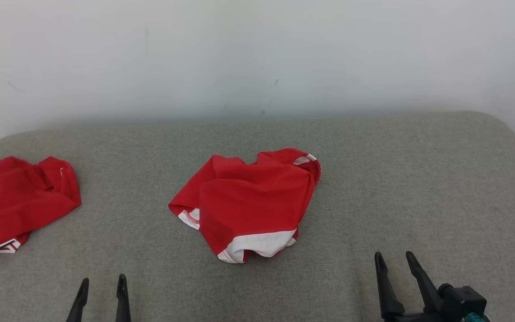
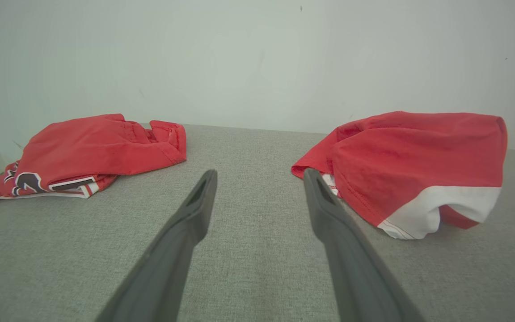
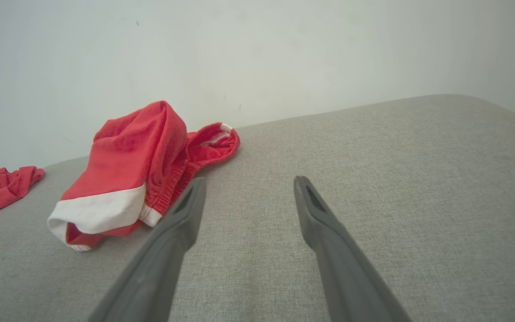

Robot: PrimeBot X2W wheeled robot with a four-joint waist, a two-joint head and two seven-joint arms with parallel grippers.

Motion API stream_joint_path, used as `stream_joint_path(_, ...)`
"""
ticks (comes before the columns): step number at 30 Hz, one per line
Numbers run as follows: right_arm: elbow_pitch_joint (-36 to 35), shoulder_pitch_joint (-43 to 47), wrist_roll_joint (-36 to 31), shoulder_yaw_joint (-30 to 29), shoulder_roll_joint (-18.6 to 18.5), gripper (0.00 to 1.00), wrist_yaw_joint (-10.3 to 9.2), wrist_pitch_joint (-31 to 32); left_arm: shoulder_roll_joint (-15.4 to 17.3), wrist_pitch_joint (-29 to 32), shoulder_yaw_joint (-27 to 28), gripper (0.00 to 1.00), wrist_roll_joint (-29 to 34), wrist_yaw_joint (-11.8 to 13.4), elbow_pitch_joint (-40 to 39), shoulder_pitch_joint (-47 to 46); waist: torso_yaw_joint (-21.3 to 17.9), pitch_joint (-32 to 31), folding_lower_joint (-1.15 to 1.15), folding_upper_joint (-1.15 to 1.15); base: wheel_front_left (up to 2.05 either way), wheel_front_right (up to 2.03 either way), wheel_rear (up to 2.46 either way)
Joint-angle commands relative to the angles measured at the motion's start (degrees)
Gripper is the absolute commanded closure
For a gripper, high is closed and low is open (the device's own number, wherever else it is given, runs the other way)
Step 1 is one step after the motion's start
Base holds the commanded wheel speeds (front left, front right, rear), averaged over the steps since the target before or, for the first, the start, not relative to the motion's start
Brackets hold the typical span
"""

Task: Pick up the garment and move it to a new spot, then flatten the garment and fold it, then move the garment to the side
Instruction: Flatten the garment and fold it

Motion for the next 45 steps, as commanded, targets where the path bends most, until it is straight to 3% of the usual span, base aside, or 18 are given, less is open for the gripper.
stream_joint_path(1, 0.32, -0.02, 0.15, 0.06, -0.08, 0.00, -0.12, -0.26, -0.09, -0.21, 0.36, 0.00, 0.32, -0.22, 0.28, 0.52, -0.10, 0.06, 0.01, 0.00, 0.00, 0.00, 0.00)
stream_joint_path(28, 1.16, -1.78, 0.19, 0.93, -0.08, 0.00, -0.12, -0.28, -0.71, -0.21, -2.27, 0.00, -0.16, -1.07, -0.05, -1.64, -1.82, 2.44, 0.01, 0.00, 0.00, 0.00, 0.00)
stream_joint_path(34, 1.34, -2.69, 0.59, 1.96, -0.08, 0.00, -0.12, -0.27, -0.66, -0.21, -10.22, 0.00, -1.65, -1.49, 0.68, -5.08, -5.38, 3.27, 0.01, 0.00, 0.00, 0.00, 0.00)
stream_joint_path(45, 1.45, -4.12, 0.92, 2.60, -0.06, 0.00, -0.12, -0.27, 4.00, 3.19, -34.74, 0.00, -12.28, -1.36, 8.29, -20.61, -15.59, 5.71, 0.01, 0.00, 0.00, 0.00, 0.00)
